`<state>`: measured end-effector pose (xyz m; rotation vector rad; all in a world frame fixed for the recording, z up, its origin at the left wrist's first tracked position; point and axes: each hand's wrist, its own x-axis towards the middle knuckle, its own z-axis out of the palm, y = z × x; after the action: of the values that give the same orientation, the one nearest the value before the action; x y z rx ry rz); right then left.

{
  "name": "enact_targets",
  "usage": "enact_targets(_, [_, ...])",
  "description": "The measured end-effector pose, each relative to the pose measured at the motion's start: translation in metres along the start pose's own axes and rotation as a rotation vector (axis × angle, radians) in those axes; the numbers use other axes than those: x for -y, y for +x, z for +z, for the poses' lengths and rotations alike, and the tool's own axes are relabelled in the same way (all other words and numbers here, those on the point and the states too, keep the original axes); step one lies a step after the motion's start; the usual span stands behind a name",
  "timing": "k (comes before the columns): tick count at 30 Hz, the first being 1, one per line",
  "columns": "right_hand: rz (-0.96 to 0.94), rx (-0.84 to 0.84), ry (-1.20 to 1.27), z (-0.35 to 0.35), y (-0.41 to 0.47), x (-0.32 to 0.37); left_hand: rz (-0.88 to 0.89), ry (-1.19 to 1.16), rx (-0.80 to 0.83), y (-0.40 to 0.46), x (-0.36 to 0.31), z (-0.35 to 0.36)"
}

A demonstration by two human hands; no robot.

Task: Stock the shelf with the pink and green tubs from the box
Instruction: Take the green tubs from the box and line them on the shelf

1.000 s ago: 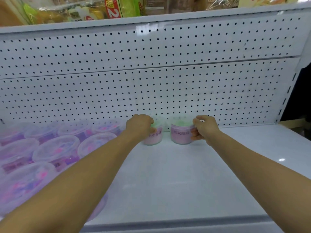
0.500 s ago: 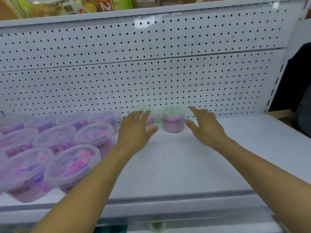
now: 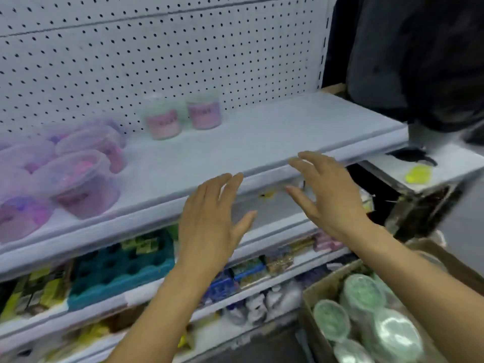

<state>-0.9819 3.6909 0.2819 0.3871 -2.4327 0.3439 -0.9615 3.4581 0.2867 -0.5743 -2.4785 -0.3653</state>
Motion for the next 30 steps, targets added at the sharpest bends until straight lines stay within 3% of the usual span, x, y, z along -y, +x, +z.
enact_targets(6, [0.174,0.136,-0.003,-0.017,-0.123,-0.041,0.062,-0.176,0.233,-0.066,-0.072,0.057])
enact_targets(15, [0.522,0.474,0.03,-0.008,-0.283,-0.127,-0.166,-0.428,0.702,-0.136,-0.141,0.162])
enact_targets(20, [0.659,0.77,0.106,0.015,-0.344,-0.176,-0.489,-0.601,0.847,-0.146,-0.189,0.233])
enact_targets(26, [0.625,0.992,0.21,0.066,-0.387,-0.22,-1.047,-0.799,0.904,-0.144,-0.236,0.339])
enact_targets(30, [0.6,1.024,0.29,0.105,-0.403,-0.241,-1.152,-0.687,0.876,-0.139,-0.248,0.393])
